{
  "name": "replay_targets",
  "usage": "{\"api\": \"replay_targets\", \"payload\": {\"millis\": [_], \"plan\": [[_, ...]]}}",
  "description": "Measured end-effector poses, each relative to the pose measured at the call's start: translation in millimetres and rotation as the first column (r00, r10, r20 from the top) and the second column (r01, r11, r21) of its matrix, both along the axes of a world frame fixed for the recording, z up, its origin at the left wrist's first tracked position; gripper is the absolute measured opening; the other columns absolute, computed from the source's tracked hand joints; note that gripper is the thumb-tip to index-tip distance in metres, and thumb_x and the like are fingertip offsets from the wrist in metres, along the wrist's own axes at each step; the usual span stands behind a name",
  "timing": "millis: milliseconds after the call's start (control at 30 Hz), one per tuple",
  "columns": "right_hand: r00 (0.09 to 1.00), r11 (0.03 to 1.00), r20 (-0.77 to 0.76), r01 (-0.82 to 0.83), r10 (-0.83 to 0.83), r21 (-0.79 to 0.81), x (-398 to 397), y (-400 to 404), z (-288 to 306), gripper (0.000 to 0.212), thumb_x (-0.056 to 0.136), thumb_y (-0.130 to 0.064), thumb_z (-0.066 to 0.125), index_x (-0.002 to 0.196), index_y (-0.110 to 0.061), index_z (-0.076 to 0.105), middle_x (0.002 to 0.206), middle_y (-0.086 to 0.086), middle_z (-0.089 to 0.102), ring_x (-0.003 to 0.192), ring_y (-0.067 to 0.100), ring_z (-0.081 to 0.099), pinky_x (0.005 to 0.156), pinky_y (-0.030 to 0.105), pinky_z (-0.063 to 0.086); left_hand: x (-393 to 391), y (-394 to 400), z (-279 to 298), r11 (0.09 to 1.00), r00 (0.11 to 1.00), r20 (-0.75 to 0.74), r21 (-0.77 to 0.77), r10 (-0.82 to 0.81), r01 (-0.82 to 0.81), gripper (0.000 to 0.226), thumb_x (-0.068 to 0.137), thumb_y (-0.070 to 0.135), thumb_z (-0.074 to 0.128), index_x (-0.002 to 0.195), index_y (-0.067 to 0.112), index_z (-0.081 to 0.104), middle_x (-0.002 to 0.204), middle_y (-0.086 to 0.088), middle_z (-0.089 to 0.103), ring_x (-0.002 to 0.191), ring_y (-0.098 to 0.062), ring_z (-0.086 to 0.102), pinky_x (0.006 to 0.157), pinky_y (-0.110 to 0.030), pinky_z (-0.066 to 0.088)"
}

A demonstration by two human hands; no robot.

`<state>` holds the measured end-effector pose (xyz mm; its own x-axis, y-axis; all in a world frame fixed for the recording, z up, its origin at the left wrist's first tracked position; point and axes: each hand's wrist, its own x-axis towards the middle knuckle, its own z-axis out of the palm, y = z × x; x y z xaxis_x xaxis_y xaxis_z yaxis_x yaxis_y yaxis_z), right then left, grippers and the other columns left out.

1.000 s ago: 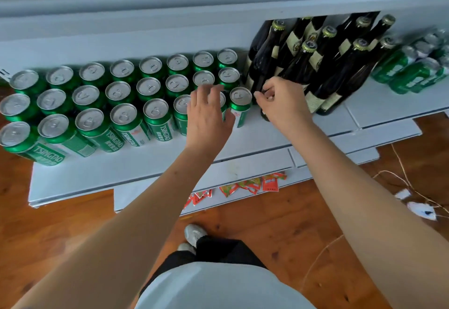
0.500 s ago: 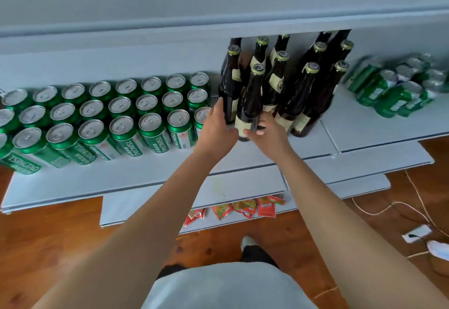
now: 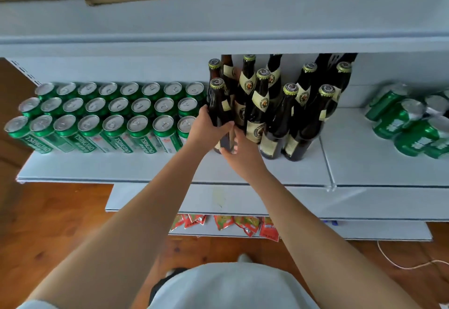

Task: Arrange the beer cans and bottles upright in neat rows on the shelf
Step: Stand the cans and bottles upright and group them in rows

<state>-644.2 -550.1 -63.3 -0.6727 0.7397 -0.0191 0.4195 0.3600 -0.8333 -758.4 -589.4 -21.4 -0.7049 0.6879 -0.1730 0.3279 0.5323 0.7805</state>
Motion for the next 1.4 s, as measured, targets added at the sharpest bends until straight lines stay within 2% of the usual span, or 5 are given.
{"api": "replay_targets", "payload": {"millis": [267, 600, 833, 1200, 1400], "plan": [[0.861, 0.846, -0.157, 0.507, -0.484, 0.165, 79, 25, 27, 0.03, 0.094, -0.022, 0.06, 0.12, -0.007, 0.055, 0.1, 0.005, 0.065, 0.091, 0.017, 0.062, 0.071, 0.024, 0.048, 57, -25, 26, 0.895, 0.913, -0.311, 0.432, 0.265, -0.112, 0.032, 0.082, 0.002, 0.052, 0.112, 0.013, 0.056, 0.107, 0.0, 0.053, 0.089, -0.008, 0.053, 0.074, -0.021, 0.046], [0.9, 0.896, 0.002, 0.434, -0.436, 0.094, 70, 35, 24, 0.054, 0.089, -0.02, 0.064, 0.133, -0.005, 0.034, 0.098, 0.014, 0.062, 0.085, 0.028, 0.065, 0.06, 0.03, 0.047, 90, 1, -45, 0.987, 0.993, 0.015, -0.106, -0.119, 0.12, 0.056, 0.093, 0.019, 0.057, 0.144, 0.01, 0.035, 0.134, -0.015, 0.052, 0.117, -0.032, 0.056, 0.089, -0.035, 0.045], [0.936, 0.945, 0.129, 0.325, -0.328, 0.048, 61, 39, 27, 0.074, 0.083, -0.03, 0.07, 0.144, -0.013, 0.032, 0.124, 0.014, 0.049, 0.107, 0.027, 0.056, 0.077, 0.023, 0.039, 104, 23, -68, 0.976, 0.98, 0.004, -0.099, -0.197, 0.196, 0.075, 0.084, 0.026, 0.071, 0.145, 0.009, 0.031, 0.133, -0.013, 0.05, 0.12, -0.031, 0.052, 0.082, -0.031, 0.04], [0.989, 0.988, 0.108, 0.113, -0.101, -0.105, 37, 62, 12, 0.078, 0.072, -0.041, 0.082, 0.137, -0.021, 0.043, 0.124, -0.003, 0.063, 0.113, 0.019, 0.06, 0.083, 0.022, 0.043, 104, 19, -67, 0.983, 0.989, -0.052, -0.11, 0.141, -0.146, 0.062, 0.089, 0.029, 0.066, 0.135, -0.002, 0.038, 0.131, -0.019, 0.048, 0.123, -0.033, 0.047, 0.097, -0.039, 0.042], [0.99, 0.96, -0.063, 0.106, -0.127, -0.261, 31, 61, 0, 0.093, 0.069, -0.033, 0.087, 0.146, -0.029, 0.035, 0.123, -0.018, 0.058, 0.106, -0.003, 0.053, 0.088, 0.015, 0.04, 77, -11, -50, 0.884, 0.877, -0.18, 0.244, 0.445, -0.398, 0.055, 0.081, 0.015, 0.068, 0.126, 0.001, 0.04, 0.124, -0.014, 0.042, 0.117, -0.033, 0.043, 0.099, -0.038, 0.041]]}}
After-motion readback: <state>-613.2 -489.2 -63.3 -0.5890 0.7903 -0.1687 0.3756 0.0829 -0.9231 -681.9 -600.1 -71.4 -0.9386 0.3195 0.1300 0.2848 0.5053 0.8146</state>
